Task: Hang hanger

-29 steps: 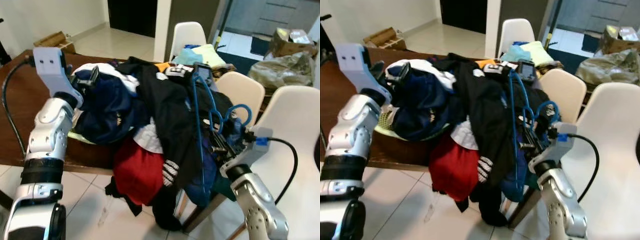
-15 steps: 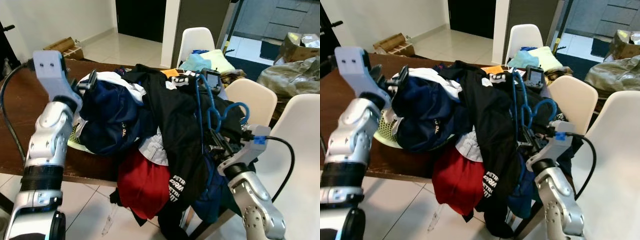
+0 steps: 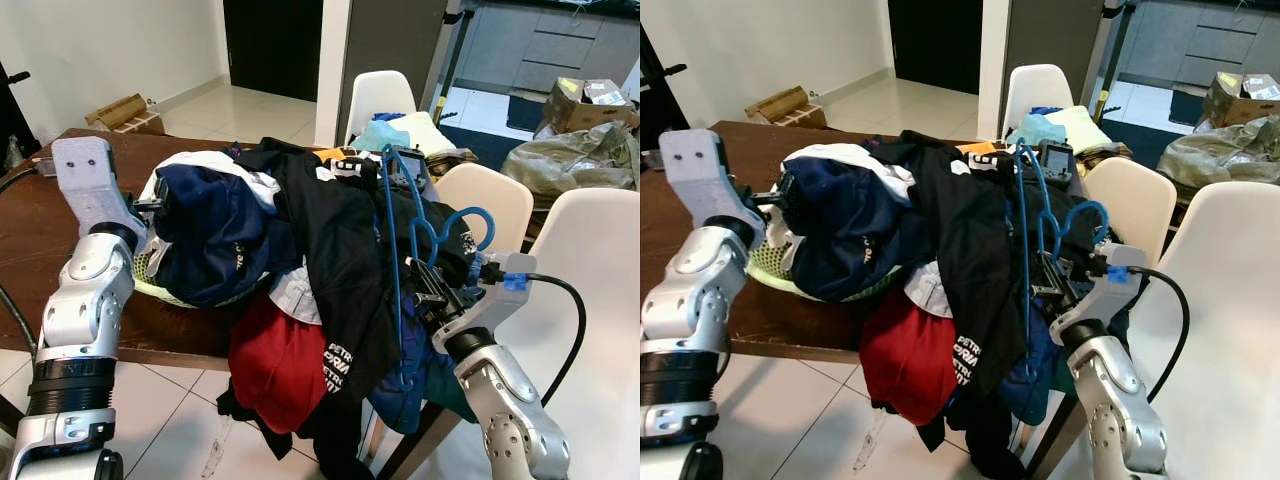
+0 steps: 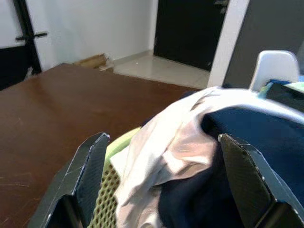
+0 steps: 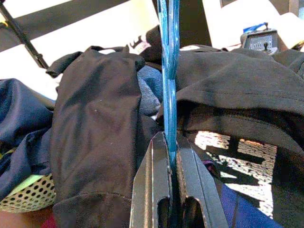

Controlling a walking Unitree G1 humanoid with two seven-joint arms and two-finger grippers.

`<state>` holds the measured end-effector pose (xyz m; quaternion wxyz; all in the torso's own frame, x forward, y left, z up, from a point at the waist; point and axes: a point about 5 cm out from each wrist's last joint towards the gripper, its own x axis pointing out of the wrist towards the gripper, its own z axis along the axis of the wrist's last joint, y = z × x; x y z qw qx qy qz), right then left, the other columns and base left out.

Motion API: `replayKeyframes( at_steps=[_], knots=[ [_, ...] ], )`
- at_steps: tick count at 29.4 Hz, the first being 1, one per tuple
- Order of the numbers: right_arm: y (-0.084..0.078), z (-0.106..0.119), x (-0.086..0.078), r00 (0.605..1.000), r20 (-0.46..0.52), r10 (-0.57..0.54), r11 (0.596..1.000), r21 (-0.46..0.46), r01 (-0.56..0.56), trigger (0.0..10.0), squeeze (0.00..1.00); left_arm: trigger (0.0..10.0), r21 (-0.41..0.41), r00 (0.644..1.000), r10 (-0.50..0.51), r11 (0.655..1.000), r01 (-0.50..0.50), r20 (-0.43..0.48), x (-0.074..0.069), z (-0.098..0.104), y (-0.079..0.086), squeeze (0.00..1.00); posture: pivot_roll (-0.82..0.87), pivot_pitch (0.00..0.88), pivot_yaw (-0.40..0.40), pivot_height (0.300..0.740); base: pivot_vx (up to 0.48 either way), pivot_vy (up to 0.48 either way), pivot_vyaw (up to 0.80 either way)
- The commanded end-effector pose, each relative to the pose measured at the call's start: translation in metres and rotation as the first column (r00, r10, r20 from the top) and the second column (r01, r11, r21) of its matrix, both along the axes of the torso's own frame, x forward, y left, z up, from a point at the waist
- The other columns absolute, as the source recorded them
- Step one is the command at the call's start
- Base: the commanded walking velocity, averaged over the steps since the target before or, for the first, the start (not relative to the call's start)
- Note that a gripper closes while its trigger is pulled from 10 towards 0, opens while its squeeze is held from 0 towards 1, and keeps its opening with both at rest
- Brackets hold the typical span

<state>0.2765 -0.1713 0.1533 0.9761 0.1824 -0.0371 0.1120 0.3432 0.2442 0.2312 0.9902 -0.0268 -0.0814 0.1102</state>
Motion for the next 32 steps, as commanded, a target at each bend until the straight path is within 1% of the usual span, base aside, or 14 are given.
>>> replayKeyframes(
  at_steps=[1, 2, 4, 5, 7, 8, 10, 12, 13, 15, 17, 19, 21, 32],
  knots=[
    [0.0, -0.004, 0.0, 1.0, -0.023, 0.003, 1.0, 0.01, -0.002, 10.0, 0.0, 10.0, 0.006, 0.996, -0.056, 0.998, 0.057, -0.066, 0.001, -0.013, -0.003, 0.0, 0.02, 0.077, -0.044, 0.74, 0.0, 0.0, 0.0],
    [0.0, -0.004, 0.0, 1.0, -0.023, 0.003, 1.0, 0.01, -0.002, 10.0, 0.0, 10.0, 0.006, 0.996, -0.056, 0.998, 0.057, -0.066, 0.001, -0.013, -0.003, 0.0, 0.02, 0.077, -0.044, 0.74, 0.0, 0.0, 0.0],
    [-0.001, -0.004, 0.0, 1.0, -0.023, 0.002, 1.0, 0.008, -0.001, 10.0, 0.0, 10.0, 0.043, 0.985, -0.167, 0.985, 0.169, -0.049, 0.003, -0.008, -0.02, 0.0, 0.02, 0.077, -0.044, 0.74, 0.0, 0.0, 0.0],
    [-0.001, -0.004, 0.0, 1.0, -0.023, 0.002, 1.0, 0.008, -0.001, 10.0, 0.0, 10.0, 0.043, 0.985, -0.167, 0.985, 0.169, -0.049, 0.003, -0.008, -0.02, 0.0, 0.02, 0.077, -0.044, 0.74, 0.0, 0.0, 0.0],
    [-0.001, -0.004, 0.0, 1.0, -0.024, 0.001, 1.0, 0.007, -0.001, 10.0, 0.0, 10.0, 0.099, 0.967, -0.251, 0.962, 0.253, -0.035, 0.001, -0.003, -0.035, 0.0, 0.02, 0.078, -0.044, 0.74, 0.0, 0.0, 0.0],
    [-0.001, -0.004, 0.0, 1.0, -0.024, 0.001, 1.0, 0.007, -0.001, 10.0, 0.0, 10.0, 0.099, 0.967, -0.251, 0.962, 0.253, -0.035, 0.001, -0.003, -0.035, 0.0, 0.02, 0.078, -0.044, 0.74, 0.0, 0.0, 0.0],
    [-0.001, -0.004, 0.001, 1.0, -0.026, 0.002, 1.0, 0.006, -0.002, 10.0, 0.0, 10.0, 0.24, 0.953, -0.303, 0.924, 0.297, -0.011, -0.004, 0.005, -0.047, 0.0, 0.02, 0.078, -0.044, 0.74, 0.0, 0.0, 0.0],
    [-0.001, -0.004, 0.001, 1.0, -0.026, 0.002, 1.0, 0.006, -0.002, 10.0, 0.0, 10.0, 0.24, 0.953, -0.303, 0.924, 0.297, -0.011, -0.004, 0.005, -0.047, 0.0, 0.02, 0.078, -0.044, 0.74, 0.0, 0.0, 0.0],
    [-0.001, -0.004, 0.001, 1.0, -0.026, 0.003, 1.0, 0.006, -0.003, 10.0, 0.0, 10.0, 0.295, 0.942, -0.334, 0.9, 0.322, -0.01, -0.007, 0.006, -0.053, 0.0, 0.02, 0.08, -0.044, 0.74, 0.0, 0.0, 0.0],
    [-0.001, -0.004, 0.001, 1.0, -0.026, 0.003, 1.0, 0.006, -0.003, 10.0, 0.0, 10.0, 0.295, 0.942, -0.334, 0.9, 0.322, -0.01, -0.007, 0.006, -0.053, 0.0, 0.02, 0.08, -0.044, 0.74, 0.0, 0.0, 0.0],
    [0.0, -0.004, 0.001, 1.0, -0.028, 0.004, 1.0, 0.009, -0.004, 10.0, 0.0, 10.0, 0.328, 0.917, -0.399, 0.864, 0.383, -0.018, -0.011, 0.006, -0.064, 0.0, 0.03, 0.081, -0.044, 0.74, 0.0, 0.0, 0.0],
    [0.0, -0.004, 0.001, 1.0, -0.028, 0.004, 1.0, 0.009, -0.004, 10.0, 0.0, 10.0, 0.328, 0.917, -0.399, 0.864, 0.383, -0.018, -0.011, 0.006, -0.064, 0.0, 0.03, 0.081, -0.044, 0.74, 0.0, 0.0, 0.0],
    [0.0, -0.004, 0.001, 1.0, -0.029, 0.004, 1.0, 0.011, -0.003, 10.0, 0.0, 10.0, 0.319, 0.899, -0.437, 0.849, 0.42, -0.023, -0.014, 0.004, -0.071, 0.0, 0.03, 0.082, -0.043, 0.74, 0.0, 0.0, 0.0],
    [-0.001, -0.004, 0.001, 1.0, -0.029, -0.002, 1.0, 0.014, 0.002, 10.0, 0.0, 10.0, 0.342, 0.892, -0.45, 0.833, 0.435, -0.038, -0.015, 0.003, -0.075, 0.0, 0.03, 0.082, -0.04, 0.74, 0.0, 0.0, 0.0]
  ],
)
